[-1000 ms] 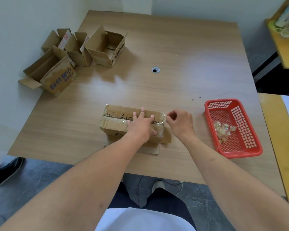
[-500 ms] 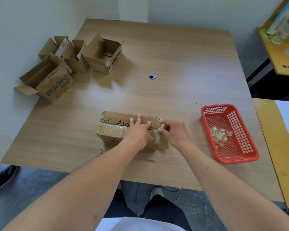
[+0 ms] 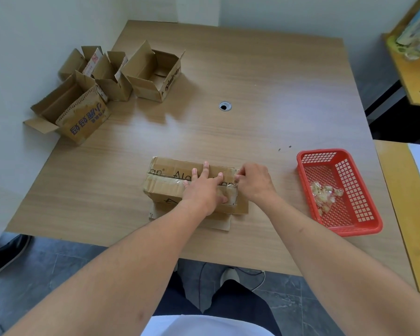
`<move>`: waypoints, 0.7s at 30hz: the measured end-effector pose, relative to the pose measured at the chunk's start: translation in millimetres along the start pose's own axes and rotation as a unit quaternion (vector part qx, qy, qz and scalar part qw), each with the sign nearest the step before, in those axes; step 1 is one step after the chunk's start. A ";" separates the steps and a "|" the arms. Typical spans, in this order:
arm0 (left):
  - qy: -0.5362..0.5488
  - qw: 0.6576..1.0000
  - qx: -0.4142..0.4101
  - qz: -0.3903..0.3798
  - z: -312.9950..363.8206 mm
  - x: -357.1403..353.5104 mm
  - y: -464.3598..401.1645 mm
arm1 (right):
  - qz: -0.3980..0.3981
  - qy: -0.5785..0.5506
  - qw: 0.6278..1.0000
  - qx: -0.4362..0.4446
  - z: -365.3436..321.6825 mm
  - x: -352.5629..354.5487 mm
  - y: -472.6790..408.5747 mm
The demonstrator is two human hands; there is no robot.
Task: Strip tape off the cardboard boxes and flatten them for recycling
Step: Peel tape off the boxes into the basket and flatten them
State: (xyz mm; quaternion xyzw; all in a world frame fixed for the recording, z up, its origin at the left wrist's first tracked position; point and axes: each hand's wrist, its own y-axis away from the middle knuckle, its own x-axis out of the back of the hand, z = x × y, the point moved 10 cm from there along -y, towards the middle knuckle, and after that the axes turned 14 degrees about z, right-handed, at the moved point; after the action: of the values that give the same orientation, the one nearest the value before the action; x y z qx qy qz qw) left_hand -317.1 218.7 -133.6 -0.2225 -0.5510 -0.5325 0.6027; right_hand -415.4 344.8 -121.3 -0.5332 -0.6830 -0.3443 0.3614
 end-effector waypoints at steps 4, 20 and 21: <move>-0.012 1.000 -0.002 -0.001 1.8 1.8 -0.7 | 0.045 -0.249 0.950 -0.181 33.9 1.8 -6.4; -0.021 1.000 -0.008 -0.003 2.2 3.1 -1.5 | 0.010 -0.112 0.990 0.090 -6.0 2.1 -6.2; -0.027 1.000 -0.007 -0.005 3.9 3.8 -2.3 | 0.000 -0.114 0.988 0.104 -8.0 4.7 -3.7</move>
State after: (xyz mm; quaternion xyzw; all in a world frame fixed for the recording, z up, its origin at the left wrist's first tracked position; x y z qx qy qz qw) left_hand -321.5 219.8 -129.7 -0.2385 -0.5641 -0.5332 0.5836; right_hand -418.7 339.5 -113.6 -0.5282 -0.7519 -0.2084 0.3348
